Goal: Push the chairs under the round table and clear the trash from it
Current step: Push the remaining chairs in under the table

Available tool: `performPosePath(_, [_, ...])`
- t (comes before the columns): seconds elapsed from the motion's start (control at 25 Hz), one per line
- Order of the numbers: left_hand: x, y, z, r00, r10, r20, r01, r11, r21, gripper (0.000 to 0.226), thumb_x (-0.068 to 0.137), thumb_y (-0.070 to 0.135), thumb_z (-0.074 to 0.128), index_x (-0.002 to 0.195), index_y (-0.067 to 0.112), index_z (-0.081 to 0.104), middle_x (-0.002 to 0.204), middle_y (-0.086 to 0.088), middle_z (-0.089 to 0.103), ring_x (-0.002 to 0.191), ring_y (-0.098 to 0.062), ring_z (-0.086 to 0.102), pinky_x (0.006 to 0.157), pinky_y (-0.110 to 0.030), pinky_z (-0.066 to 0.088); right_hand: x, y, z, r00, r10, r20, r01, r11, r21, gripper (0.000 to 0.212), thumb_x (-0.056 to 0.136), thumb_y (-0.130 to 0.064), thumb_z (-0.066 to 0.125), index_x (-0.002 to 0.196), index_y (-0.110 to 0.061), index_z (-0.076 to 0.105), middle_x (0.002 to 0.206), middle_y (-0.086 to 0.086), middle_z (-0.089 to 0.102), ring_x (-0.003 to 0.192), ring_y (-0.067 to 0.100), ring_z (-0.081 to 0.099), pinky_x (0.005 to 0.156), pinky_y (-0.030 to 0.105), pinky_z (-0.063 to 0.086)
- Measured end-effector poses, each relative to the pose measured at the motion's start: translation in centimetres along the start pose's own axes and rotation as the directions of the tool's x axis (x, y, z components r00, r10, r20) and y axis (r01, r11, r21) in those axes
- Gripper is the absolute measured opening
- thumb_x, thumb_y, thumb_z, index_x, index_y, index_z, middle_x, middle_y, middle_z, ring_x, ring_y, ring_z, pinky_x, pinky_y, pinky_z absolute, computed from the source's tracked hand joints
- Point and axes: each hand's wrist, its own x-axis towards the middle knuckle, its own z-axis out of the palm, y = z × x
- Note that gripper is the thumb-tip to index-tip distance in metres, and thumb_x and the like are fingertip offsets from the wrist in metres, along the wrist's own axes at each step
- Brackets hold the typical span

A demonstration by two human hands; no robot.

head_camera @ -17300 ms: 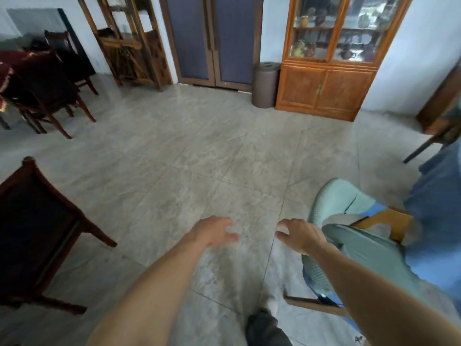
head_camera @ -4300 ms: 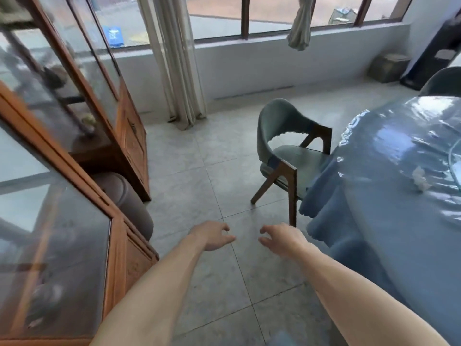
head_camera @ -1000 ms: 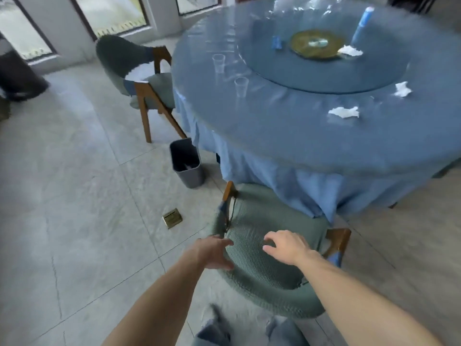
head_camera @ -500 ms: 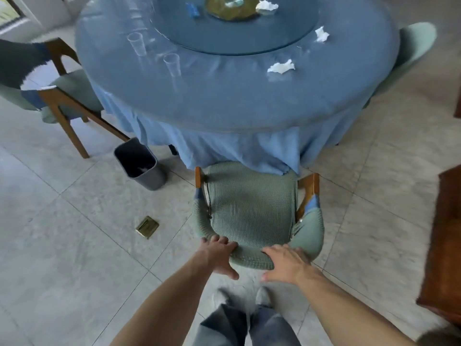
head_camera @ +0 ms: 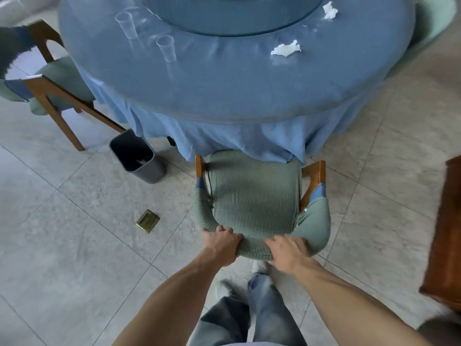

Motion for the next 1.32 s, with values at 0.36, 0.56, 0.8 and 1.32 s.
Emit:
performPosePath(0.36, [7.9,-3.6,-8.4,0.988,-0.078,-0.132,0.080,0.997,0.010,0.035,0.094,0.030,0.059,0.129,0.033,0.055,0.124,0.005,0.061,0.127,-0.022,0.046,0.102,-0.061,0.037,10.3,3.3,-7.9,0.992,-0.091,-0.088,0.088,0.995,-0.035,0.039,0.093,-0.030,0.062,0.130,-0.032,0.053,0.109,0.002,0.068,0.102,0.028,0.065,0.087,0.042,0.053])
performPosePath(0.56, [12.7,-4.5,-12.5,0.986,-0.077,-0.145,0.080,0.997,0.016,0.034,0.095,0.031,0.058,0.129,0.031,0.055,0.121,0.005,0.062,0.124,-0.023,0.049,0.101,-0.059,0.039,15.1,6.3,-12.1,0.987,-0.143,-0.070,0.137,0.987,-0.081,0.041,0.093,-0.035,0.061,0.133,-0.034,0.051,0.112,0.000,0.068,0.103,0.028,0.065,0.085,0.042,0.053])
performPosePath(0.8, [17.9,-3.4,-16.9,0.985,-0.091,-0.146,0.090,0.996,-0.015,0.032,0.096,0.030,0.056,0.128,0.031,0.054,0.117,0.003,0.063,0.119,-0.025,0.053,0.100,-0.062,0.040,19.3,11.2,-16.6,0.990,-0.116,-0.076,0.112,0.992,-0.056,0.045,0.092,-0.034,0.066,0.134,-0.036,0.050,0.111,-0.001,0.069,0.100,0.026,0.066,0.085,0.041,0.052])
performPosePath(1.32, [18.3,-5.4,-19.8,0.973,-0.179,-0.146,0.174,0.984,-0.047,0.049,0.095,0.042,0.057,0.141,0.033,0.043,0.143,0.003,0.048,0.137,-0.024,0.037,0.105,-0.058,0.037,21.2,11.6,-20.5,0.987,-0.162,-0.007,0.162,0.986,0.036,0.051,0.092,-0.040,0.059,0.139,-0.029,0.046,0.125,0.004,0.063,0.112,0.028,0.061,0.091,0.039,0.050])
